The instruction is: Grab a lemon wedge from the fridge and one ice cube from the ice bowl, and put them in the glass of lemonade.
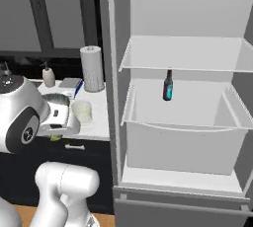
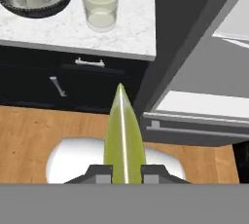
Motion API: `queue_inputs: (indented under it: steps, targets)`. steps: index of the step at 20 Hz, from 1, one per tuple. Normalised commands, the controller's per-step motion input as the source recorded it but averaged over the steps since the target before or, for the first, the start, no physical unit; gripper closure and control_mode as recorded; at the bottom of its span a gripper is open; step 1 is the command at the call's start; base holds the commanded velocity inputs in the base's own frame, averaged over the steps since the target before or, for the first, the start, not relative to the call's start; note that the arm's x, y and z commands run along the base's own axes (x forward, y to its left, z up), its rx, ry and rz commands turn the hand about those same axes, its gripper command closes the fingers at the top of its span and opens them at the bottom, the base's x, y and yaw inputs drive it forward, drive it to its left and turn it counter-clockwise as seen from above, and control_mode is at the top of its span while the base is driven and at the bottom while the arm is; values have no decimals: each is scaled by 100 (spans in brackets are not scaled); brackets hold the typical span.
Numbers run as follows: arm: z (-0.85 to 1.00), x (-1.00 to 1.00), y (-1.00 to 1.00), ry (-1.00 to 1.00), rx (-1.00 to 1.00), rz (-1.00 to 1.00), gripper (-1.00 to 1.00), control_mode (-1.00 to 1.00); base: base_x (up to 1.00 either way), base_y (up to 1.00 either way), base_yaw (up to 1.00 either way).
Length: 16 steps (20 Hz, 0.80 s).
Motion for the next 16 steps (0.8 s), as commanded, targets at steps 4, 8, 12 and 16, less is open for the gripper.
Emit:
queue_inputs:
  steps: [4,8,12,16]
  targets:
    - [0,0,0,0,0,0,100,100,19,89,-7]
    - [0,0,0,0,0,0,100,100,50,61,0]
    - [0,0,0,0,0,0,100,100,65,15,0]
    - [0,0,0,0,0,0,100,100,64,5,0]
